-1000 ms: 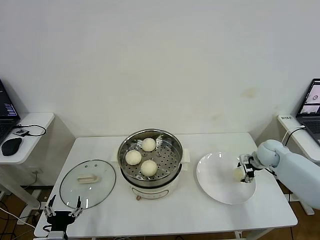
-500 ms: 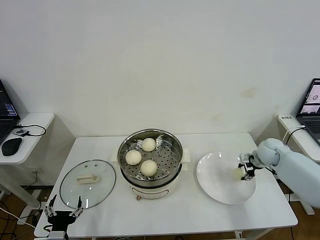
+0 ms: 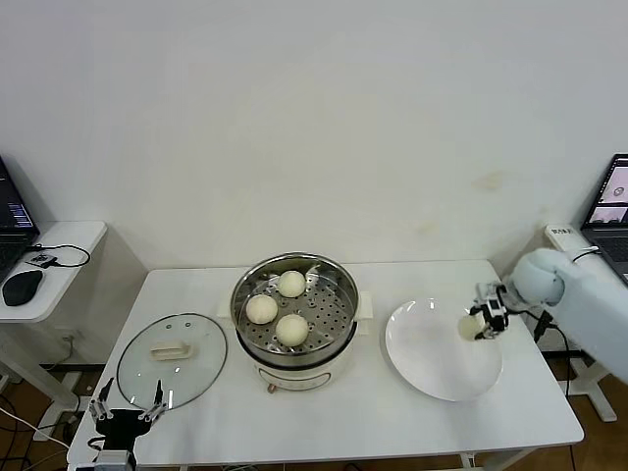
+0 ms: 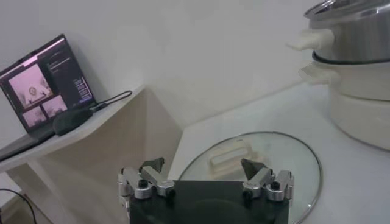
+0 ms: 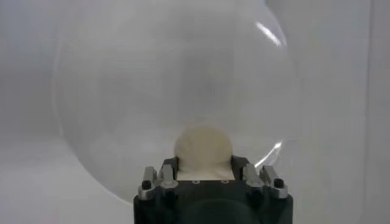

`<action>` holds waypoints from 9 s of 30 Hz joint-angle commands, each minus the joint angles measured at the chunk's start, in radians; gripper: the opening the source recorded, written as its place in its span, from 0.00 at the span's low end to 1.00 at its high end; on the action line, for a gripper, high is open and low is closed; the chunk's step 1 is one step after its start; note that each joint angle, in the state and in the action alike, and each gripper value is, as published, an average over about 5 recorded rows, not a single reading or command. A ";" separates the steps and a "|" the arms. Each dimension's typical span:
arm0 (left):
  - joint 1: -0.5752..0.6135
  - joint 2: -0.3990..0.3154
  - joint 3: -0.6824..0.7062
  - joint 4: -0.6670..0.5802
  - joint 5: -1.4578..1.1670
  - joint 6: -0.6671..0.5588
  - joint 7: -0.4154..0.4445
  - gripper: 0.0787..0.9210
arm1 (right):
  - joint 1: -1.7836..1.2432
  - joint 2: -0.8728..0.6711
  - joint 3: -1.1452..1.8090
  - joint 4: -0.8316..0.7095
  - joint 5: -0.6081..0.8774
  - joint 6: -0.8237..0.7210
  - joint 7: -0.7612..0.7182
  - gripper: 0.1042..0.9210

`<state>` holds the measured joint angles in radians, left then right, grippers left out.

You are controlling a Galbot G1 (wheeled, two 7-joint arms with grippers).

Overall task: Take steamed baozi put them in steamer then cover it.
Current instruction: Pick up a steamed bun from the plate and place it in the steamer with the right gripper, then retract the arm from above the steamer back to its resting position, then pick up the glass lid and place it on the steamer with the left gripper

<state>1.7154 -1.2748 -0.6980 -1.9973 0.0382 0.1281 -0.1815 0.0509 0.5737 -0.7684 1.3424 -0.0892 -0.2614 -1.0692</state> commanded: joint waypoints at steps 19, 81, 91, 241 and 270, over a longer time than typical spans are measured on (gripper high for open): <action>-0.020 -0.002 0.017 0.002 -0.010 0.003 0.001 0.88 | 0.594 0.511 -0.467 0.052 0.691 -0.295 0.164 0.57; -0.020 0.003 -0.007 0.038 0.003 -0.070 0.011 0.88 | -0.518 0.118 0.474 0.412 0.517 0.129 1.058 0.88; -0.039 -0.006 0.013 0.087 0.070 -0.160 0.002 0.88 | -1.215 0.413 1.244 0.459 0.254 0.353 0.981 0.88; -0.740 0.036 0.611 0.063 1.336 0.305 0.467 0.07 | -1.716 1.005 1.509 0.373 -0.189 0.589 1.090 0.88; -0.731 -0.131 0.648 0.157 1.433 0.309 0.477 0.07 | -1.723 1.006 1.500 0.347 -0.208 0.606 1.106 0.88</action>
<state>0.9909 -1.3752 -0.0586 -1.8599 1.4496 0.4355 0.2909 -1.6709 1.5790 0.7339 1.6915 -0.2933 0.3430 0.0342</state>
